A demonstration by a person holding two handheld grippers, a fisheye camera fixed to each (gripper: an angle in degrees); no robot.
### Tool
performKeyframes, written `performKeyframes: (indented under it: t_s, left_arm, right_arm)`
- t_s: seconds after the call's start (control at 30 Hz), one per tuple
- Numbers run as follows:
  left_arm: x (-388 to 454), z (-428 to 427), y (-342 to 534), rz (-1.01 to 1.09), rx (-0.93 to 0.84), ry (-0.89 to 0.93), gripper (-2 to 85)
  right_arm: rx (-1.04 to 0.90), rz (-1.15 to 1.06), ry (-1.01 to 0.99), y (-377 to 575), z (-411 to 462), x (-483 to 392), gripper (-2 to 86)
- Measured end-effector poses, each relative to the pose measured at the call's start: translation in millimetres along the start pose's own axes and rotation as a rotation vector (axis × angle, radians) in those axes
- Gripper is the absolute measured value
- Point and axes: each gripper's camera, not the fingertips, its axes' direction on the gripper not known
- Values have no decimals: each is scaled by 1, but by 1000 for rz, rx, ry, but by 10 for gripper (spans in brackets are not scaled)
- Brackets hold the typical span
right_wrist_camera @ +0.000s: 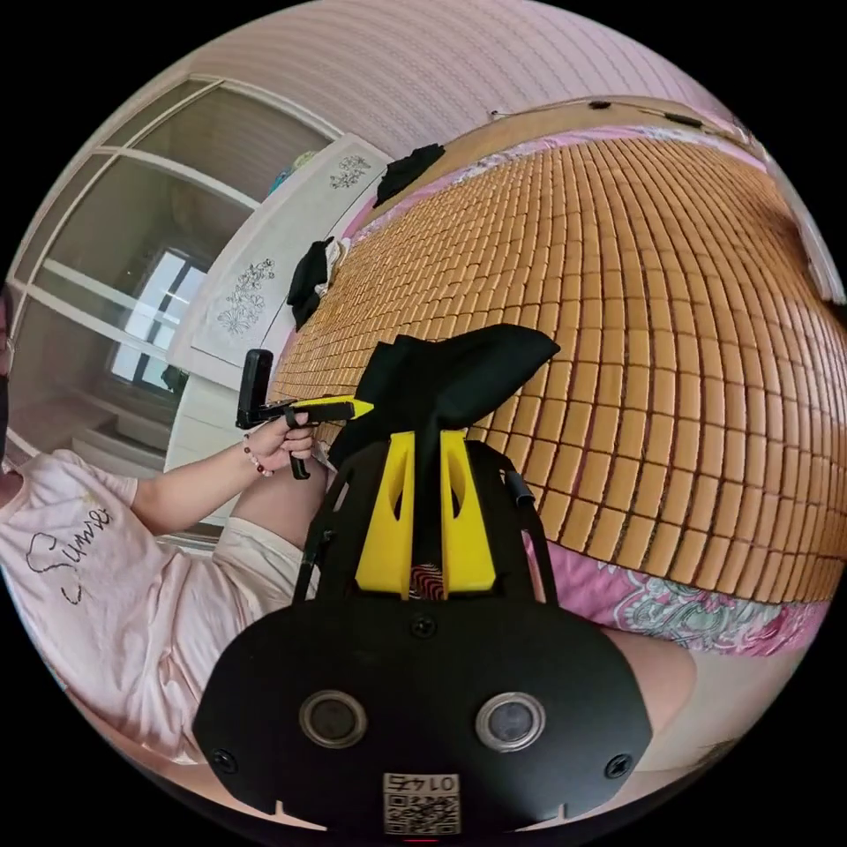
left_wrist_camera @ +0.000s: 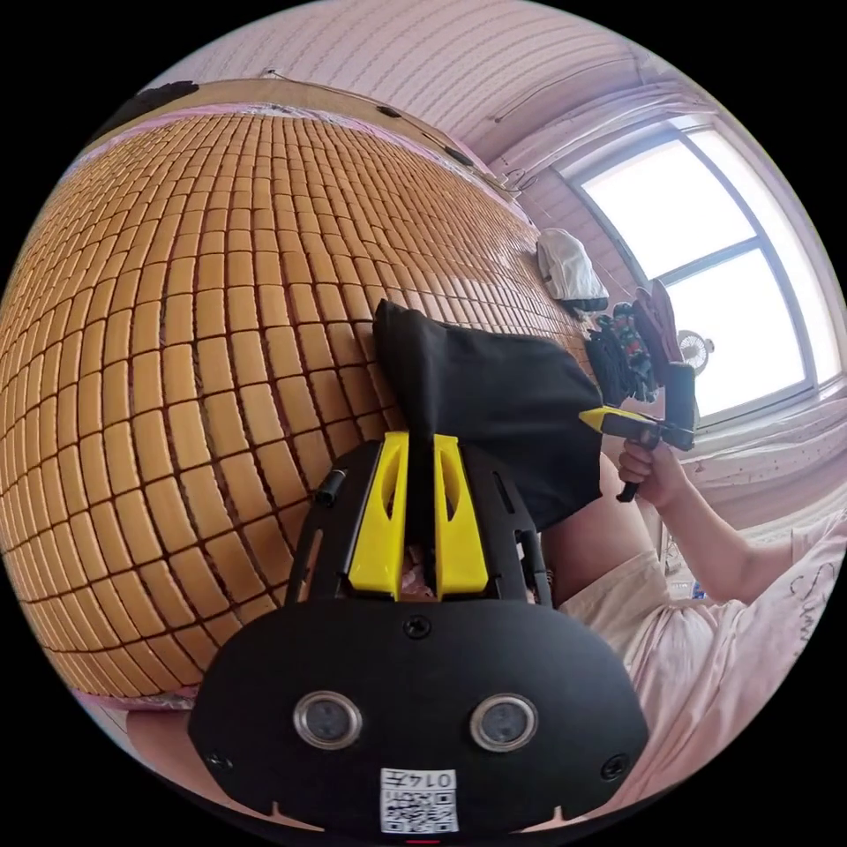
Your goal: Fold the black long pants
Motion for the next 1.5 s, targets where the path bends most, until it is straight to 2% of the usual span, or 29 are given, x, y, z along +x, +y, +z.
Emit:
performKeyframes:
  t_s: [0.17, 0.27, 0.47, 0.7, 0.9, 1.0, 1.03, 1.07, 1.13, 1.2, 1.27, 1.5]
  left_arm:
    - [10, -4, 30, -98, 168, 98, 48]
    - [23, -5, 38, -100, 267, 156, 48]
    - [56, -5, 25, -86, 442, 222, 48]
    - [124, 35, -54, -26, 537, 253, 48]
    - [230, 110, -167, 165, 572, 235, 50]
    - [282, 159, -233, 225, 604, 241, 52]
    - [294, 186, -258, 199, 562, 220, 57]
    - [298, 198, -269, 172, 536, 203, 60]
    - [304, 236, -294, 121, 451, 143, 73]
    - [301, 247, -299, 120, 417, 109, 75]
    - [294, 246, -296, 141, 410, 90, 76]
    - [238, 177, -240, 319, 361, 4, 73]
  right_arm:
    - [-69, -368, 202, -44, -48, -114, 30]
    - [-127, -515, 307, -63, -71, -164, 27]
    - [-158, -651, 401, -98, -127, -201, 25]
    - [-141, -589, 472, -150, -218, -147, 27]
    - [-131, -408, 639, -207, -331, -45, 38]
    - [-157, -146, 778, -239, -377, 35, 61]
    - [-181, 11, 842, -247, -388, 70, 82]
    - [-188, 135, 854, -249, -397, 97, 108]
    - [-140, 200, 776, -248, -406, 112, 128]
    - [-77, 165, 732, -245, -409, 106, 128]
    - [-48, 88, 820, -242, -402, 83, 124]
    - [-82, -138, 878, -247, -343, -22, 121]
